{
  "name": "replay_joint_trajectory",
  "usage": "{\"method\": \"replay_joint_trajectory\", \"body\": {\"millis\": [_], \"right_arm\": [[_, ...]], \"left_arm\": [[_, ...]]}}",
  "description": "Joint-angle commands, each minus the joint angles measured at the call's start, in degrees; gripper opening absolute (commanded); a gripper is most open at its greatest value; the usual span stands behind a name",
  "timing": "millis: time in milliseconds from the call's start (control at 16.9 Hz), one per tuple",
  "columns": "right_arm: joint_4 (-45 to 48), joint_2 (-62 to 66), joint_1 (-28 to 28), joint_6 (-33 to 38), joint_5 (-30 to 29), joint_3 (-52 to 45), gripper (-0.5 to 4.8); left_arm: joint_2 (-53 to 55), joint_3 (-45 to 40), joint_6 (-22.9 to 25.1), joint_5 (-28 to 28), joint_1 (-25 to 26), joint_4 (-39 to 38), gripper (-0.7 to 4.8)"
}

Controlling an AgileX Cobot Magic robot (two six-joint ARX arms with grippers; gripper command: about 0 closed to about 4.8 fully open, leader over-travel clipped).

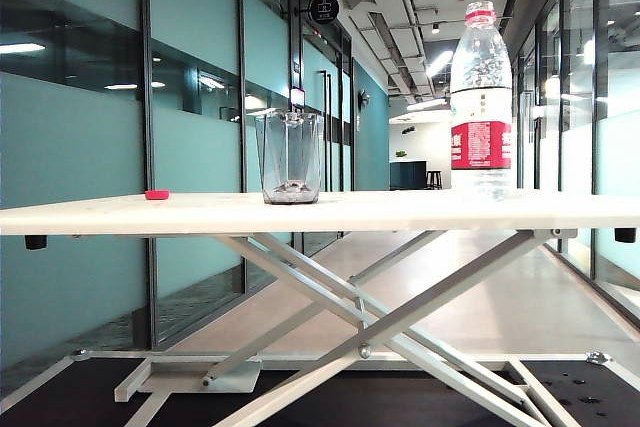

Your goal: Pick up the mineral water bottle on the table and pour water into the mug until it's half full.

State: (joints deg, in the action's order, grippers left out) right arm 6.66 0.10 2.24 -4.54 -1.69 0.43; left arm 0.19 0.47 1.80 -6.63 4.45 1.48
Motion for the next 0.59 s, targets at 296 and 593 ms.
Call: {"method": "replay_joint_trajectory", "body": {"millis": [296, 593], "right_arm": [[6.4, 0.1, 0.1, 2.7, -14.3, 0.2, 3.11], [10.9, 14.4, 0.0, 4.2, -13.7, 7.4, 4.79]], "left_arm": [[0.0, 0.1, -0.3, -32.0, 0.0, -2.3, -0.05], [0.0, 0.1, 1.4, -31.8, 0.0, -6.1, -0.05]]}}
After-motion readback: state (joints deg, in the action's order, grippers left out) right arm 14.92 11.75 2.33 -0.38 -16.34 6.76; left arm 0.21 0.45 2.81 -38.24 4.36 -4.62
